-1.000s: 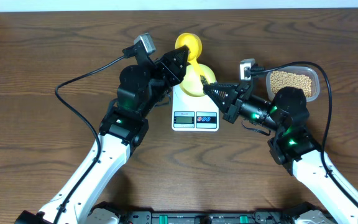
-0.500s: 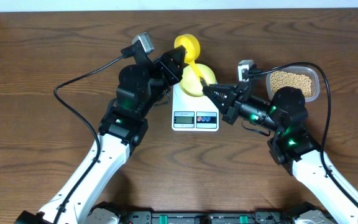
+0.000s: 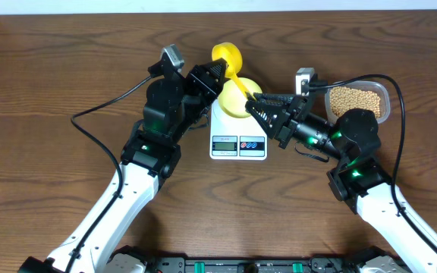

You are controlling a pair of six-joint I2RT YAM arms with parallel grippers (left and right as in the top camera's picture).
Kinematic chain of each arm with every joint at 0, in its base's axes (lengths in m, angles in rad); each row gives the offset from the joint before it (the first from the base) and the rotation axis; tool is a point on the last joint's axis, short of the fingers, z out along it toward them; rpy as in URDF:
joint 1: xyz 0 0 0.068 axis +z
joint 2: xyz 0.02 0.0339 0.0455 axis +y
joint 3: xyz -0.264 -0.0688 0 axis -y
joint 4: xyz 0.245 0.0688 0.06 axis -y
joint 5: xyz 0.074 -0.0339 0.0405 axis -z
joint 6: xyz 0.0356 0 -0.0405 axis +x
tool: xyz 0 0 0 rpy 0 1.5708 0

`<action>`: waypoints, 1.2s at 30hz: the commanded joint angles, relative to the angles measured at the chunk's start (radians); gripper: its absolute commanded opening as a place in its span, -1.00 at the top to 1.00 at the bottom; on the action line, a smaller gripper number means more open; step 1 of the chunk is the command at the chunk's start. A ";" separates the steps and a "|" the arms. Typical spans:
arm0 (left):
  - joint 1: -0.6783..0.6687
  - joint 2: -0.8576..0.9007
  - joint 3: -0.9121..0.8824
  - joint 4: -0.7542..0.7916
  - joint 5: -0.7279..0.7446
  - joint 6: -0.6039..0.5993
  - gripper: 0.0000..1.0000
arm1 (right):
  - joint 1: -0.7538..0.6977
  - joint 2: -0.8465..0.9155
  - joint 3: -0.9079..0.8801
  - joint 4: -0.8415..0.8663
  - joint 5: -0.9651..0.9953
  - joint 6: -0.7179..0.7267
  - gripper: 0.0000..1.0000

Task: Scoop item into bowl and weigh 50g on scale
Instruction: 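Open the left gripper and release the scoop to the right gripper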

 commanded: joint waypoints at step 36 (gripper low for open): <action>-0.003 -0.002 0.011 -0.051 0.020 -0.203 0.85 | 0.032 -0.001 0.012 0.026 0.105 -0.040 0.60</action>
